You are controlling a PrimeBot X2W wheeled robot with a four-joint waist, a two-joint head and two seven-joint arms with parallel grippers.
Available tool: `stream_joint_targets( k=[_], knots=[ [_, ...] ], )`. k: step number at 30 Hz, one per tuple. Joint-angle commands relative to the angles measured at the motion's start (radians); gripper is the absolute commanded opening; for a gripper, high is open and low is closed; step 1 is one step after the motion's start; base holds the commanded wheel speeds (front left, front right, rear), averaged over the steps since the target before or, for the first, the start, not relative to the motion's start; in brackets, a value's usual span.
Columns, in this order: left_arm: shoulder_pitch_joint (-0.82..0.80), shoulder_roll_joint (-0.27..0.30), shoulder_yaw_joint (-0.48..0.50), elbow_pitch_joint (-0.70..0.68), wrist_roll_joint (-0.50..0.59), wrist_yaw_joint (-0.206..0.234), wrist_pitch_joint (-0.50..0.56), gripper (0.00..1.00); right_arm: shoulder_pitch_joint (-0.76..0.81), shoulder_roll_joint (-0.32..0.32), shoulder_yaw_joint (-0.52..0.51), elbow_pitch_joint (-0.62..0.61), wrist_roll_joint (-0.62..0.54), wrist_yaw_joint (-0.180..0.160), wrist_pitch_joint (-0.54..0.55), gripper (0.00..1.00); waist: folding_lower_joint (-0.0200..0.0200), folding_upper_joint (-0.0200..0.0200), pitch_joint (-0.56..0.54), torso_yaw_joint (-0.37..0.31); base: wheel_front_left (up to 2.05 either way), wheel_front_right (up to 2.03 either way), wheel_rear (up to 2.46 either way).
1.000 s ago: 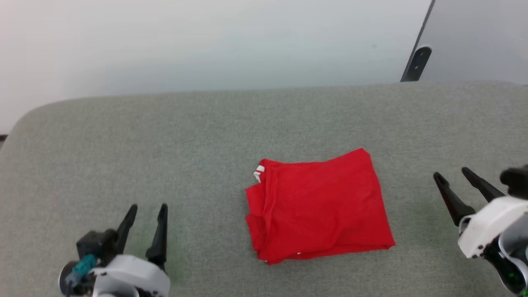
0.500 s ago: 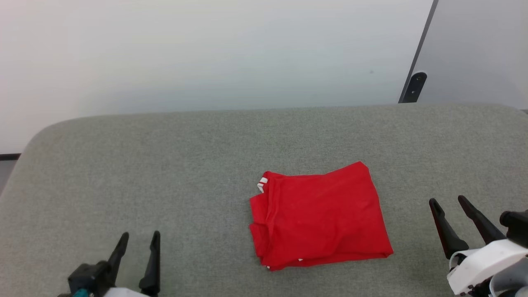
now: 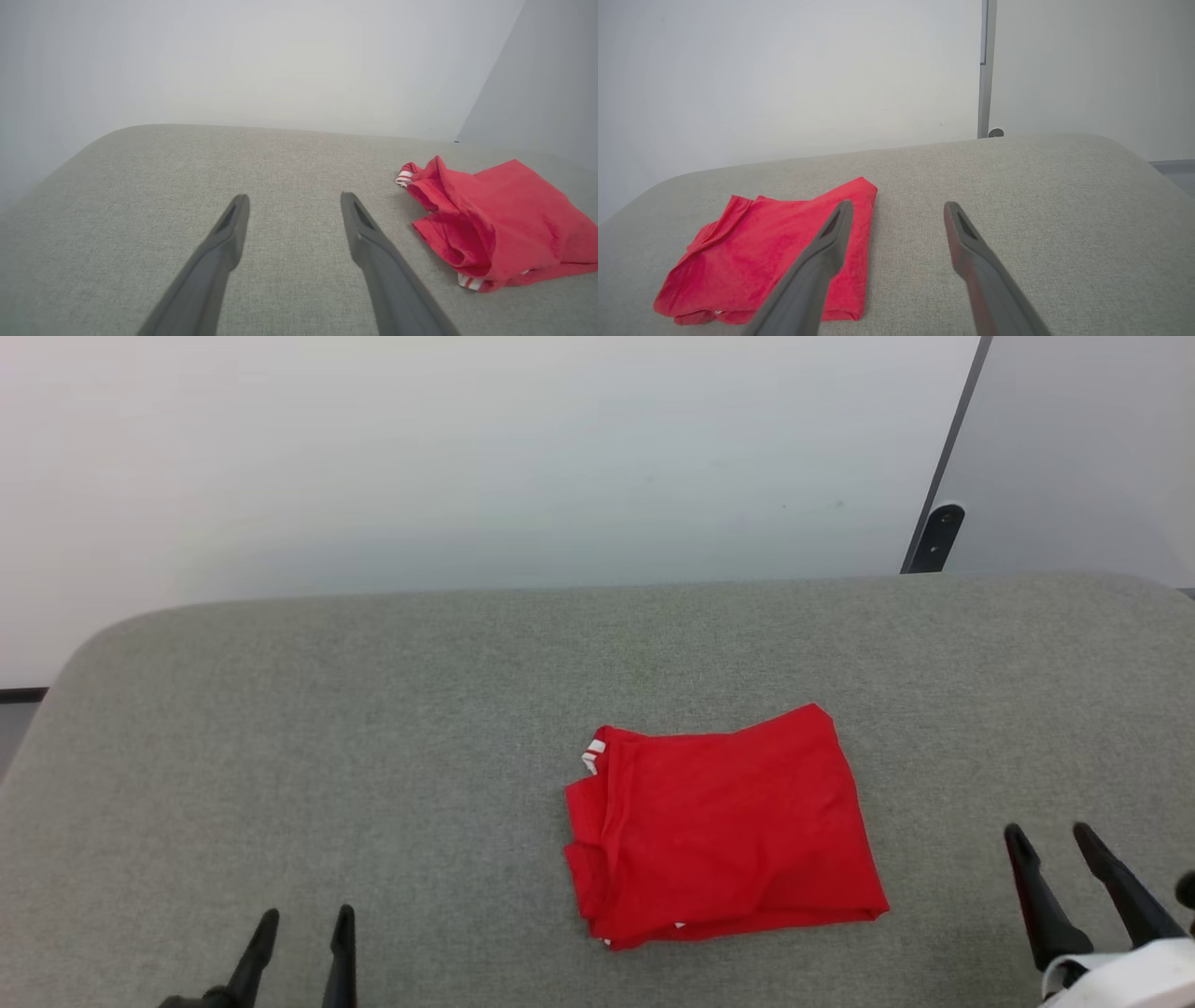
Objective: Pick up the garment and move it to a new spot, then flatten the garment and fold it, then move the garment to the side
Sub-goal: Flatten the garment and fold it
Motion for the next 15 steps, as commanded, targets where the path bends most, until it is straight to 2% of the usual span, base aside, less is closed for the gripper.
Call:
stream_joint_targets(
  k=[1,7,15],
  knots=[
    [0.008,0.003,0.003,-0.011,0.005,0.006,0.0,1.0,0.012,0.008,-0.009,-0.007,-0.002,-0.001,0.005,1.0,0.0,0.0,0.001,0.0,0.0,0.0,0.0],
    [0.043,0.004,0.002,-0.089,0.01,0.034,0.022,1.0,0.057,0.036,-0.041,-0.061,-0.015,-0.001,0.034,1.0,0.0,0.0,0.007,0.003,0.0,0.0,0.0],
    [0.052,0.004,-0.005,-0.112,0.007,0.042,0.031,1.0,0.066,0.048,-0.053,-0.085,-0.023,-0.001,0.058,1.0,0.0,0.0,0.01,0.002,0.0,0.0,0.0]
  ],
)
